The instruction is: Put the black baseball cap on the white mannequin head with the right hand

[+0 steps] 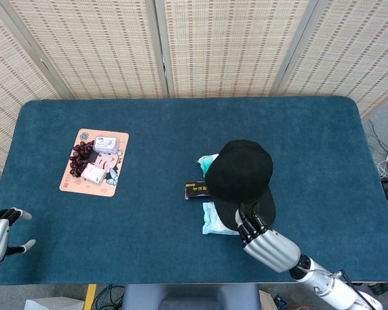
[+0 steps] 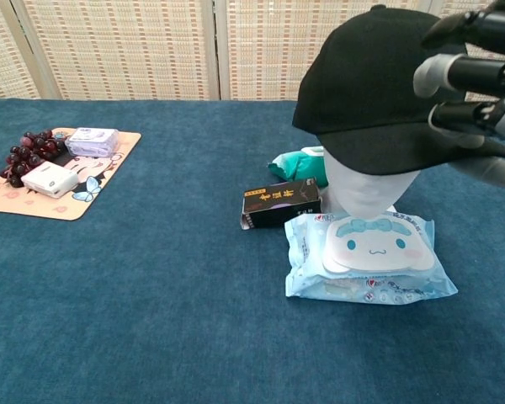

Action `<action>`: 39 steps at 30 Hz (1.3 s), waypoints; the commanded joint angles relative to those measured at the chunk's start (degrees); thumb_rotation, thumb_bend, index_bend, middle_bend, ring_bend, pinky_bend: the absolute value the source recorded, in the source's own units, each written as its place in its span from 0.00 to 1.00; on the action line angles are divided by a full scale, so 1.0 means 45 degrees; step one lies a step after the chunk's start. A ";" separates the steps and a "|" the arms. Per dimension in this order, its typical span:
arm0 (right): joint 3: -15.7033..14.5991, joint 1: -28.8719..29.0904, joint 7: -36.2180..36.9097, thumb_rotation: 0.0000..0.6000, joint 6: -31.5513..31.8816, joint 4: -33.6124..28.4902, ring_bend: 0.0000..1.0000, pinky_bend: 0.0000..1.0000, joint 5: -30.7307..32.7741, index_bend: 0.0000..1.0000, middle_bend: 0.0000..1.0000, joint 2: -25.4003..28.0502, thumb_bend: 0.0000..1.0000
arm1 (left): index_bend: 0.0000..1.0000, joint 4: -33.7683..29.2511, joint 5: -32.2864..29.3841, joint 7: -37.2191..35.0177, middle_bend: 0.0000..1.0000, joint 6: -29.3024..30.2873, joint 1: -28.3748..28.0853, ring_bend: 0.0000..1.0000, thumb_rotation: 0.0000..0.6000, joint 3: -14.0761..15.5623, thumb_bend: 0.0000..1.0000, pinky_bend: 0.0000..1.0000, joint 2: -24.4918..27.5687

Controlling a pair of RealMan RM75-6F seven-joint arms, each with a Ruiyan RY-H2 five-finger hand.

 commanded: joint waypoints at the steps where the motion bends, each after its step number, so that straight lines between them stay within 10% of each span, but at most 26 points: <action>1: -0.0122 -0.0077 0.0037 1.00 -0.0217 0.0045 0.24 0.36 -0.0014 0.68 0.40 -0.0155 0.47 | 0.41 0.0005 0.0004 -0.0033 0.36 0.0009 0.0009 0.27 1.00 0.0001 0.08 0.41 0.0015; 9: -0.0198 -0.0332 -0.0013 1.00 -0.0505 0.0023 0.24 0.36 0.0176 0.67 0.40 -0.0370 0.25 | 0.41 0.0013 0.0044 -0.0110 0.36 0.0057 0.0025 0.27 1.00 -0.0009 0.08 0.41 0.0035; 16: -0.0203 -0.0655 -0.0235 1.00 -0.0949 -0.0185 0.24 0.36 0.0773 0.44 0.37 -0.0383 0.00 | 0.41 -0.0035 0.0021 -0.0087 0.36 0.0102 0.0041 0.27 1.00 -0.0032 0.08 0.41 0.0055; 26: -0.0146 -0.1012 -0.0204 1.00 -0.0994 -0.0545 0.21 0.33 0.1294 0.12 0.33 -0.0292 0.00 | 0.41 -0.0024 -0.0022 -0.0066 0.36 0.0047 0.0029 0.27 1.00 -0.0028 0.08 0.41 0.0058; 39: -0.0186 -0.1847 0.0047 1.00 -0.0495 -0.1646 0.19 0.31 0.2065 0.04 0.31 0.0605 0.00 | 0.41 -0.0099 -0.0023 0.0066 0.36 0.0048 0.0029 0.27 1.00 -0.0008 0.08 0.41 0.0057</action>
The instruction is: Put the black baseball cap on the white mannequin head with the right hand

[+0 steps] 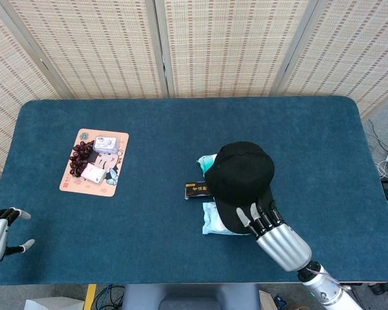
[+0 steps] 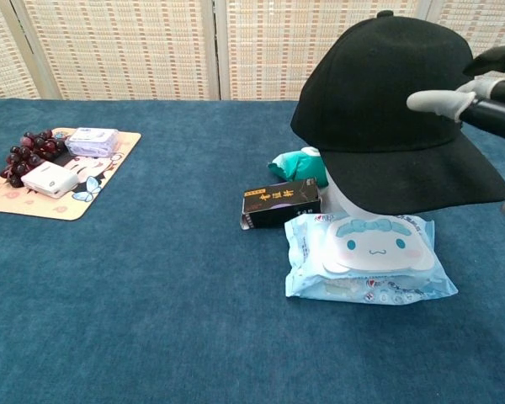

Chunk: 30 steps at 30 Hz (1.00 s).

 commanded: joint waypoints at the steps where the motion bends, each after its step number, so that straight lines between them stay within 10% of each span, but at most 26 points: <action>1: -0.0040 -0.0255 0.0055 1.00 0.0129 -0.0299 0.19 0.31 0.0268 0.04 0.31 0.0255 0.00 | 0.41 -0.0023 0.0008 0.0015 0.36 0.0004 0.0000 0.27 1.00 0.0004 0.08 0.41 0.0009; 7: 0.0087 -0.0997 -0.0251 1.00 0.0163 -0.1445 0.19 0.31 0.1783 0.05 0.31 0.0884 0.00 | 0.41 -0.0089 0.0069 0.0060 0.36 0.0027 0.0001 0.27 1.00 0.0024 0.08 0.41 0.0023; 15: 0.0407 -0.1558 0.1039 1.00 0.0104 -0.2347 0.19 0.31 0.4444 0.32 0.32 0.1458 0.00 | 0.43 0.0229 0.0717 -0.0415 0.36 0.0519 0.0055 0.28 1.00 0.0003 0.08 0.42 -0.0161; 30: 0.0720 -0.2128 0.6329 1.00 0.1288 -0.0320 0.19 0.31 0.5898 0.43 0.35 0.1034 0.00 | 0.46 0.0679 0.1123 -0.0868 0.38 0.0851 0.0107 0.30 1.00 -0.0024 0.08 0.44 -0.0370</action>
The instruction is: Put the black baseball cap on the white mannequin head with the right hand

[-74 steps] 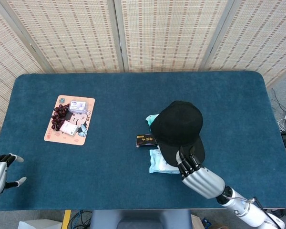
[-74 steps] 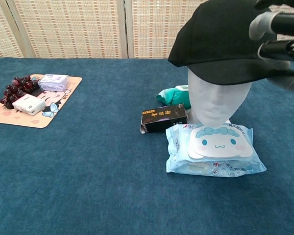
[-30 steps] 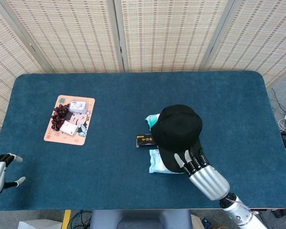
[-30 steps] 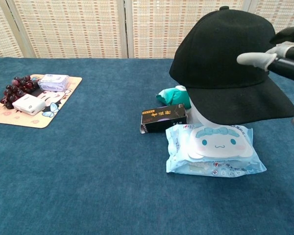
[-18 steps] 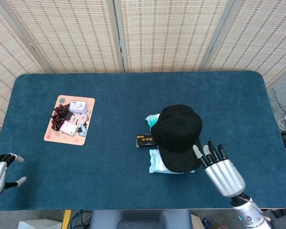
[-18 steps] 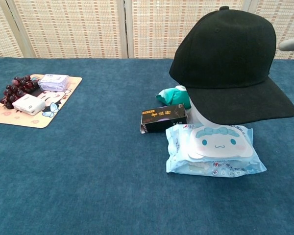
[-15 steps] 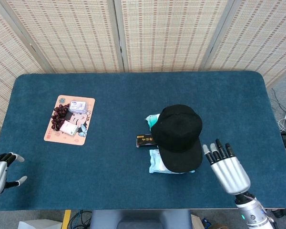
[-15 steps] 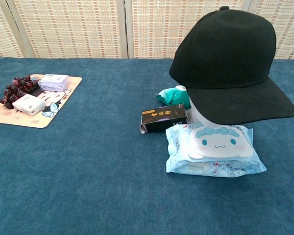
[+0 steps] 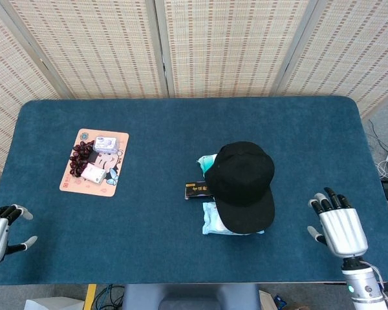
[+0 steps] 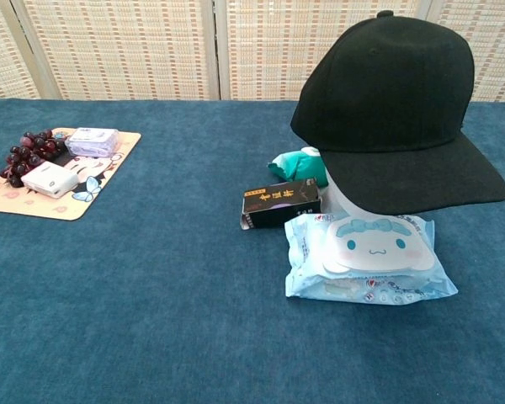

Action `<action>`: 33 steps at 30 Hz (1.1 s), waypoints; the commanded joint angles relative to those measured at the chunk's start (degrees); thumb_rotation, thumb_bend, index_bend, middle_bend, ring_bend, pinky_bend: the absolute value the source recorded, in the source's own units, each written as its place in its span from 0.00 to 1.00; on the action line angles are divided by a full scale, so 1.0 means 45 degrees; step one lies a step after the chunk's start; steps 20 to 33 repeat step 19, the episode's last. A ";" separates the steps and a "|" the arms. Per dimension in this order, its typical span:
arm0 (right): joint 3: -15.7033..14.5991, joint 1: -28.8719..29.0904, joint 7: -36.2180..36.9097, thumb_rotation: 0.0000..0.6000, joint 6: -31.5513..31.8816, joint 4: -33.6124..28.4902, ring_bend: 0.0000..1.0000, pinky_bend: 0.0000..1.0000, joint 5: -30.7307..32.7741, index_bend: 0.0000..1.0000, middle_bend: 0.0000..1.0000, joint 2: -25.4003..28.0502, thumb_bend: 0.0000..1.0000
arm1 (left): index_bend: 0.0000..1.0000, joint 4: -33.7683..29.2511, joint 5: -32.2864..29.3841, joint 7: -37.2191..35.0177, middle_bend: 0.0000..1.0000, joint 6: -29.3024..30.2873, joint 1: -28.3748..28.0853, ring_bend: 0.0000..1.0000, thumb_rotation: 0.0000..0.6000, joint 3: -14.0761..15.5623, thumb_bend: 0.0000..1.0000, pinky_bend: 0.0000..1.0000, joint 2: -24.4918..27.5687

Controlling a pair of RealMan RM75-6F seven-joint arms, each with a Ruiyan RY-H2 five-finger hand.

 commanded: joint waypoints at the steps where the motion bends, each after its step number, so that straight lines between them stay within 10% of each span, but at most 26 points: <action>1: 0.0189 -0.0223 0.1332 1.00 0.0509 0.0747 0.19 0.31 0.0386 0.44 0.35 -0.0193 0.00 | 0.47 0.0026 -0.0019 0.0018 0.38 -0.0028 -0.0006 0.30 1.00 0.0002 0.08 0.44 -0.0019; 33: 0.0615 0.0029 0.2842 1.00 0.0116 0.1029 0.19 0.31 0.1478 0.45 0.35 0.0230 0.00 | 0.47 -0.0046 -0.0278 0.0067 0.38 -0.0146 0.0032 0.30 1.00 -0.0025 0.08 0.44 0.0056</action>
